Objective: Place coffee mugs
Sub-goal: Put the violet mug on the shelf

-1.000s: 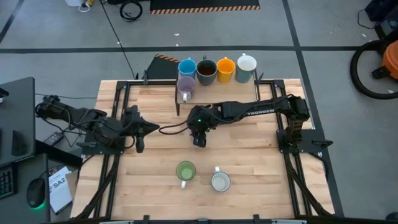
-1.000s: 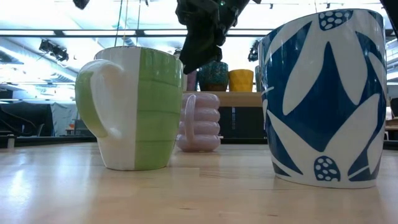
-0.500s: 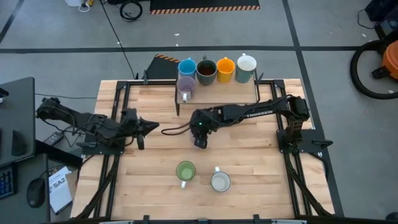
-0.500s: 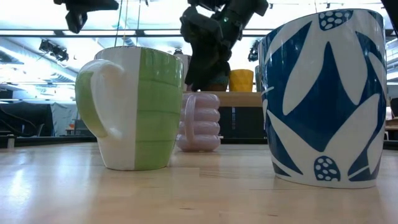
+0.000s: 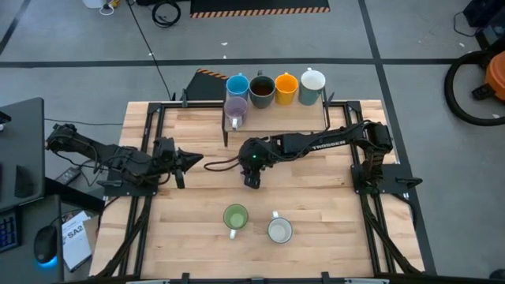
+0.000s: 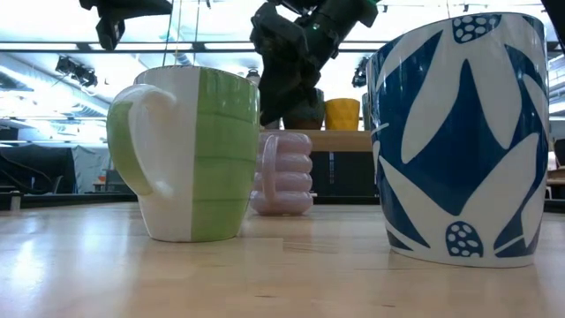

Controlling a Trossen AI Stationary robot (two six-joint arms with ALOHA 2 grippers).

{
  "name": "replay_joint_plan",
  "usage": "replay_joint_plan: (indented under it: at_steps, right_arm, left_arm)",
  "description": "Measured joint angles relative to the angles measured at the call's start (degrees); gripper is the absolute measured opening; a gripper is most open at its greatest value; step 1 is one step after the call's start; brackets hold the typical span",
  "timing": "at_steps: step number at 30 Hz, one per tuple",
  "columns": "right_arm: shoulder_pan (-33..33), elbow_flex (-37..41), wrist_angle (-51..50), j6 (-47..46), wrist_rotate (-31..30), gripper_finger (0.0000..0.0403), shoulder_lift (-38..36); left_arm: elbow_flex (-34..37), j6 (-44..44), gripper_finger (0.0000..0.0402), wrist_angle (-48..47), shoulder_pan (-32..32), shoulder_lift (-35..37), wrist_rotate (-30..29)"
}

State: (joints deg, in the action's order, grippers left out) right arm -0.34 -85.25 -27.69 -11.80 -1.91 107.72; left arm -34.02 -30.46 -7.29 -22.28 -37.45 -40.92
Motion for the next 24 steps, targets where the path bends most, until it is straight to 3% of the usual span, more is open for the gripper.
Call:
replay_joint_plan:
  at_steps: [24]
  right_arm:
    - [0.0,0.4,-2.7,-4.4,-0.6,0.0207,2.8]
  left_arm:
    - [0.0,-0.1,0.0015,0.2,0.0,0.0,0.0]
